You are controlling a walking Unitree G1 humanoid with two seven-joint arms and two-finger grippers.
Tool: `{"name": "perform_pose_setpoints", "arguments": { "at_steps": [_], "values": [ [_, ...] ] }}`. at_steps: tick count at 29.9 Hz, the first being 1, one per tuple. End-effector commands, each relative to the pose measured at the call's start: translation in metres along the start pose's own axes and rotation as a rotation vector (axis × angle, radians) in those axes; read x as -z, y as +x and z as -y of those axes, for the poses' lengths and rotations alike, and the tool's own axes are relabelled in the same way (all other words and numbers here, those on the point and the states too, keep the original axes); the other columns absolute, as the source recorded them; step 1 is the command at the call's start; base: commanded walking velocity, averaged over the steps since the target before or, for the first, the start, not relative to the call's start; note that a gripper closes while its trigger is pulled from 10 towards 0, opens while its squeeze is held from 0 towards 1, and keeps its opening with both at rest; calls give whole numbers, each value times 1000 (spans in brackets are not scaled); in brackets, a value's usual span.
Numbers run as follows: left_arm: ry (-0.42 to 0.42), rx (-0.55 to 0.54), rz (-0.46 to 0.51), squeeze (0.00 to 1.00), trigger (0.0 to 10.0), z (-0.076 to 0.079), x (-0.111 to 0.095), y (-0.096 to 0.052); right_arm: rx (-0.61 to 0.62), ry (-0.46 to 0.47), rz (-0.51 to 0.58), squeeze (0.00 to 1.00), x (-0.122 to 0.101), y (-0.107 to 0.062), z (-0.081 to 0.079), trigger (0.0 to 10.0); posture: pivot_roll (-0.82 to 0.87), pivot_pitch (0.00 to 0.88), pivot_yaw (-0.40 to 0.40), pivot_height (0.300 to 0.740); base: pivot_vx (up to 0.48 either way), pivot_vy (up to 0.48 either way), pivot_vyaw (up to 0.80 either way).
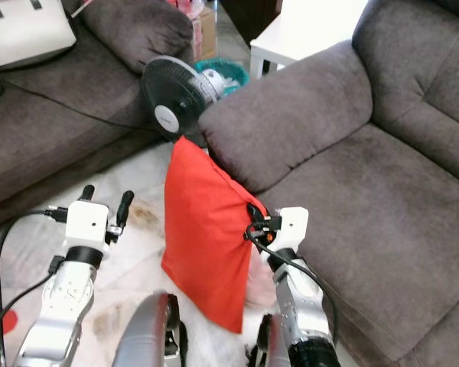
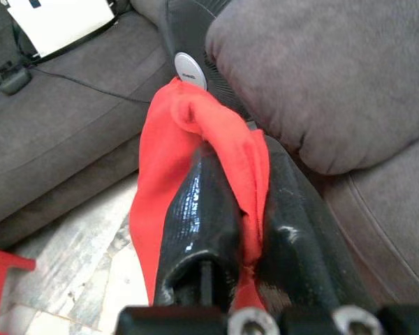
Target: Move the pillow to the sofa from floor
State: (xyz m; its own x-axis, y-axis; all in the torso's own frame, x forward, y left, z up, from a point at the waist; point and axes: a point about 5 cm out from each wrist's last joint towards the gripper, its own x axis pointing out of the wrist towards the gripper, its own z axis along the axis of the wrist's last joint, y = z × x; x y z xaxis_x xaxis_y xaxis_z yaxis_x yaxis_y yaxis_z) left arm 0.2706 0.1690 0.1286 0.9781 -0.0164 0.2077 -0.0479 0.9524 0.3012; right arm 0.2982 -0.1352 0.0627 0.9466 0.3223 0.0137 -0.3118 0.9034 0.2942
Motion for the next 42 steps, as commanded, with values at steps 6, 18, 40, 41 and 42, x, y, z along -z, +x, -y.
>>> {"name": "perform_pose_setpoints", "arguments": {
  "at_steps": [6, 18, 40, 41, 42],
  "values": [
    [1, 7, -13, 0, 10000, 1, 4, -2, -9, -37, 101, 0, -21, 5, 2, 10000, 190, 120, -38, 694, 0, 0, 0],
    [1, 16, -13, 0, 10000, 0, 6, -3, 7, -49, 112, 0, -23, 7, 3, 10000, 189, 100, -31, 704, 0, 0, 0],
    [-2, 33, -19, 0, 10000, 2, 7, -2, 3, -88, 76, 0, -22, 9, 7, 10000, 185, 105, -43, 740, 0, 0, 0],
    [-2, 33, -19, 0, 10000, 2, 7, -2, 3, -88, 76, 0, -22, 9, 7, 10000, 185, 105, -43, 740, 0, 0, 0],
    [-1, 38, -19, 0, 10000, 1, 7, -2, 0, -94, 75, 0, -23, 9, 7, 10000, 185, 105, -43, 740, 0, 0, 0]
  ]
}}
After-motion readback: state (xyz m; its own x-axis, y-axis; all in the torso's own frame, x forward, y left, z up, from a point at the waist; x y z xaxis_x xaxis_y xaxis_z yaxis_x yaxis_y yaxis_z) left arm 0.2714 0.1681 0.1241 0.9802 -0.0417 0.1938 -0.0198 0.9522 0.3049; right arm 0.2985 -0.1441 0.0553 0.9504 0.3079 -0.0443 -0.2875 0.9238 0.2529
